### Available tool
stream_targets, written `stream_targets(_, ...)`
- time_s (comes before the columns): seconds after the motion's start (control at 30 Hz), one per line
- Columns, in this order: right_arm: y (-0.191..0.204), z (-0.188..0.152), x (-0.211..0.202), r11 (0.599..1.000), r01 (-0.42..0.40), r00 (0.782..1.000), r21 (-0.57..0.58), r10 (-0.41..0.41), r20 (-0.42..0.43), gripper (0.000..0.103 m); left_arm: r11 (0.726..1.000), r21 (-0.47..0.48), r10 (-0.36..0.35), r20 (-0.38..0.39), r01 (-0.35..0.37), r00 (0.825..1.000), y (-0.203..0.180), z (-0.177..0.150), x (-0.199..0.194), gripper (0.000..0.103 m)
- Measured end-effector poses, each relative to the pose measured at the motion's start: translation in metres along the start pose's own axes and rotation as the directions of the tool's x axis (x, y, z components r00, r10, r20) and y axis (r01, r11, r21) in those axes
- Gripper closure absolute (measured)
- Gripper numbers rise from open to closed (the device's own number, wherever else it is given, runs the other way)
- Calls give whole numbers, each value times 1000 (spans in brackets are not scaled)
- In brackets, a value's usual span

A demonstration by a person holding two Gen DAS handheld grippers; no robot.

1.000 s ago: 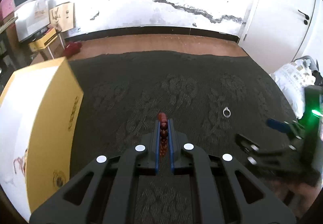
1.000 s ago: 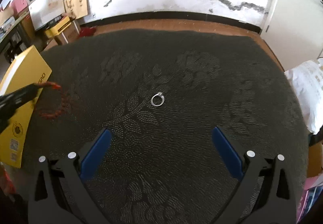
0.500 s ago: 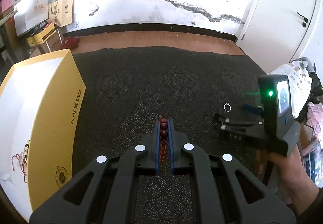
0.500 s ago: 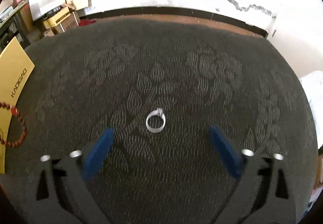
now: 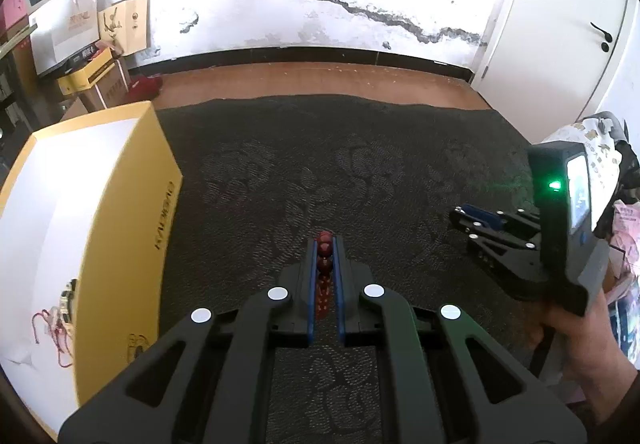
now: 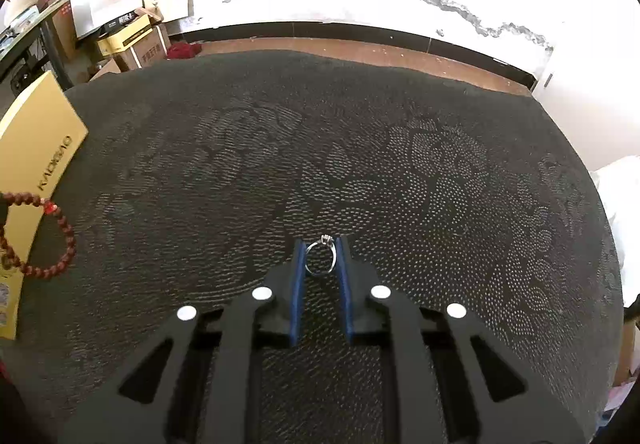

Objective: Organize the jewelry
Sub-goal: 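Close the right tool on the silver ring while the left tool holds the bracelet, then carry the bracelet into the white box and open the left tool while the right tool carries the ring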

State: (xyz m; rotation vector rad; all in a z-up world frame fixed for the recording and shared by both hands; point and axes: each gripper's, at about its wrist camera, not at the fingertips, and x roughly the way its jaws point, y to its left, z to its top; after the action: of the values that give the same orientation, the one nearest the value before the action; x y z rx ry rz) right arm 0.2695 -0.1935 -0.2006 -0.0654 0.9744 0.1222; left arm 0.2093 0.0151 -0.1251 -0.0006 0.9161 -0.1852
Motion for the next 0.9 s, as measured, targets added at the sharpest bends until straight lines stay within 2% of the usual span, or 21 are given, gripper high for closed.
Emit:
stream_targets(0.2,31,18,-48,996,-84,995,3,84,44,87,999,-31,24,20,-24,1000,19,4,-17,96)
stream_targets(0.33,71,35,-92,990,-127,987,-59,132,92,87,997,-69,32,31,-30,999,38,6,-38,96)
stream_targets(0.53,137,47,-143,971,-195,972,-137,210,106,87,986,-120,120,37,-115,992,81,3,-76,96)
stream_targets(0.7,190,50,-178,947,-251,953,-199,277,118,87,969,-151,201,33,-194,979,125,2,-117,96)
stream_targets(0.9,239,54,-209,920,-300,931,-252,340,132,87,947,-195,266,38,-254,963,168,0,-158,96)
